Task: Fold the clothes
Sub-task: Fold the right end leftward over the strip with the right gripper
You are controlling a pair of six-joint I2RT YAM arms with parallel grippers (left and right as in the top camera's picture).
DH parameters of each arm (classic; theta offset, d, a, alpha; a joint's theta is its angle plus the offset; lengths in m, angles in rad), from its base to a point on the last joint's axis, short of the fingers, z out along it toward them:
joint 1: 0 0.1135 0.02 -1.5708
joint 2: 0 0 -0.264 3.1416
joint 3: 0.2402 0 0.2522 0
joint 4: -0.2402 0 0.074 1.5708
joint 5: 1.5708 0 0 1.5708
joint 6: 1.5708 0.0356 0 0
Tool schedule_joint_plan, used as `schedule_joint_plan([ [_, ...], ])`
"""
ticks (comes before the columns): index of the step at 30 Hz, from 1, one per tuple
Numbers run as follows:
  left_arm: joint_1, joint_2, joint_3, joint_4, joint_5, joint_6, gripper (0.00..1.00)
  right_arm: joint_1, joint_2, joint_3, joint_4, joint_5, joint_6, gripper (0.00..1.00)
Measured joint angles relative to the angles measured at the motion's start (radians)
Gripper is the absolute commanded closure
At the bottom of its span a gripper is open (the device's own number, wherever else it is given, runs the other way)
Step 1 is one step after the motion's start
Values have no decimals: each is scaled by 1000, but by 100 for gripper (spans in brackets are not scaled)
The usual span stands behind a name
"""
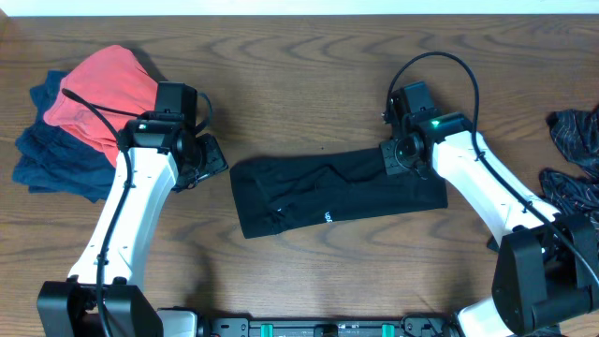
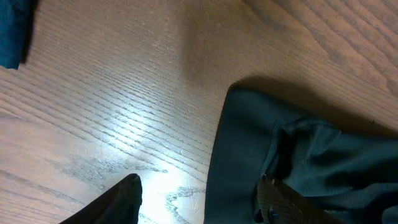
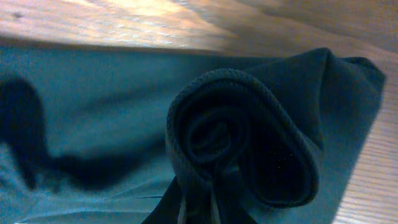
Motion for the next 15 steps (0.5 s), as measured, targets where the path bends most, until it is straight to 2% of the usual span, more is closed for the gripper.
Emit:
schedule_joint_plan([
  [4, 0, 0, 0, 0, 0, 0, 38, 0, 0, 0, -6, -120, -77, 77],
  [7, 0, 0, 0, 5, 0, 0, 38, 0, 0, 0, -6, -174, -125, 75],
  [15, 0, 0, 0, 7, 0, 0, 38, -3, 0, 0, 3, -24, -48, 69],
])
